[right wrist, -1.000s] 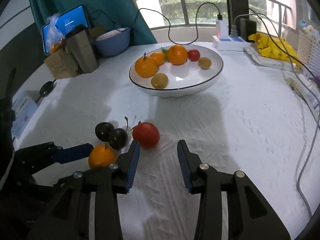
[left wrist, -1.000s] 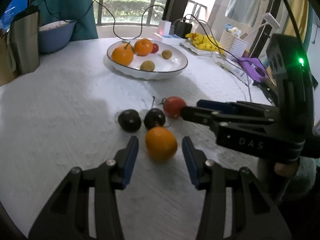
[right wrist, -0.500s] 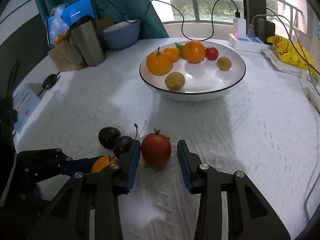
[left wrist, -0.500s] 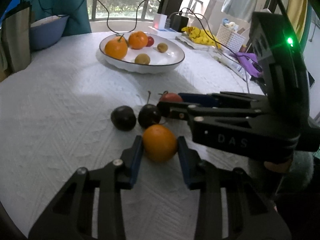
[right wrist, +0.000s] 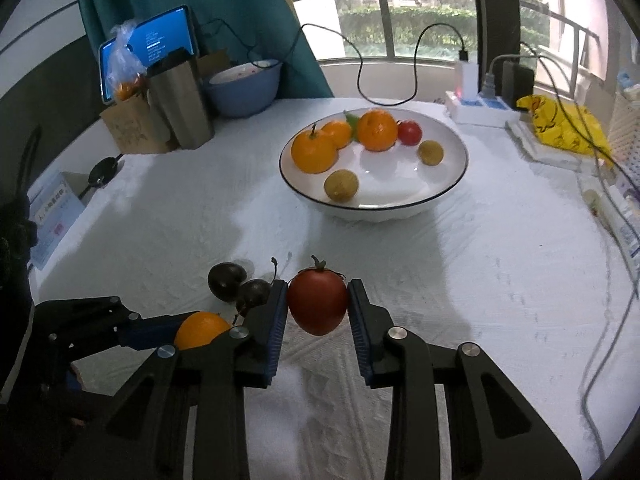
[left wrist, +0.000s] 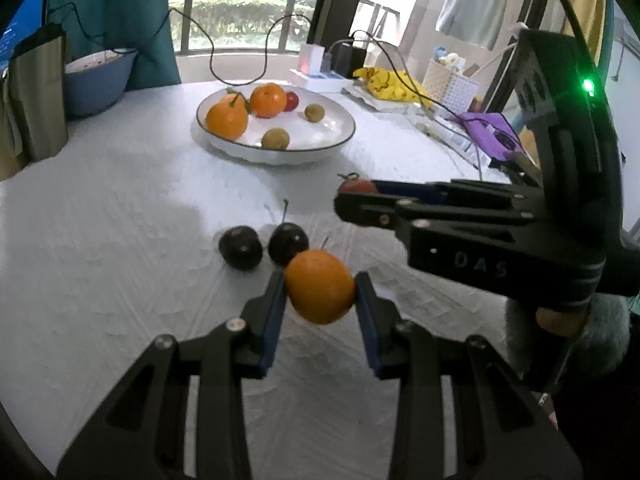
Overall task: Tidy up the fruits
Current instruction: 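Carry the small orange and red tomato in both grippers onto the plate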
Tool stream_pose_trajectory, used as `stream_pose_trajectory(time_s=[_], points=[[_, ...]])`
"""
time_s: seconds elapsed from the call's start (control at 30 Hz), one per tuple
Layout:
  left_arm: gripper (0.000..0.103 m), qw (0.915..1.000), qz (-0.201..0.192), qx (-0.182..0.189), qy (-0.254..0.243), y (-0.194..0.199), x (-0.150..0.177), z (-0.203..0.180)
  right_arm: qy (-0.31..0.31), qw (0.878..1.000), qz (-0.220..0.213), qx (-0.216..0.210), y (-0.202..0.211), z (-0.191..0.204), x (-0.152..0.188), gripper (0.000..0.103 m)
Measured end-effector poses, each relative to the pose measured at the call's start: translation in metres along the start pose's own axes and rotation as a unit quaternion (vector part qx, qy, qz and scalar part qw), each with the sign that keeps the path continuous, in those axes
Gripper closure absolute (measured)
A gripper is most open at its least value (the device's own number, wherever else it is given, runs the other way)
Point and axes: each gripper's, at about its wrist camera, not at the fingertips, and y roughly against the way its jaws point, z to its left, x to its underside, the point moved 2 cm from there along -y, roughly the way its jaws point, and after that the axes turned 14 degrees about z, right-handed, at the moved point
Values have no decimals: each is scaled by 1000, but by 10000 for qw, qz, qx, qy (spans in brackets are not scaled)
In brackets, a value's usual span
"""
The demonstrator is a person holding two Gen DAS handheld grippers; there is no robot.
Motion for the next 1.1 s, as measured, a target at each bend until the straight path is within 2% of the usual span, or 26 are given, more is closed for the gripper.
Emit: stream_pose_trajectory(time_s=[0.5,0.93,1.1], points=[[67,9995,-169,-175,-180,17,-22,-13,-72,9991,-342,250,36,-17,-3,71],[67,9983,-376,-306,-309,23,-58,-17,-72,9962,-676,536,63,-31,-18,71],[67,9980,-425,-312,-357,21,-75,-17,-162,9941,-731,784,70,-42,-27,71]])
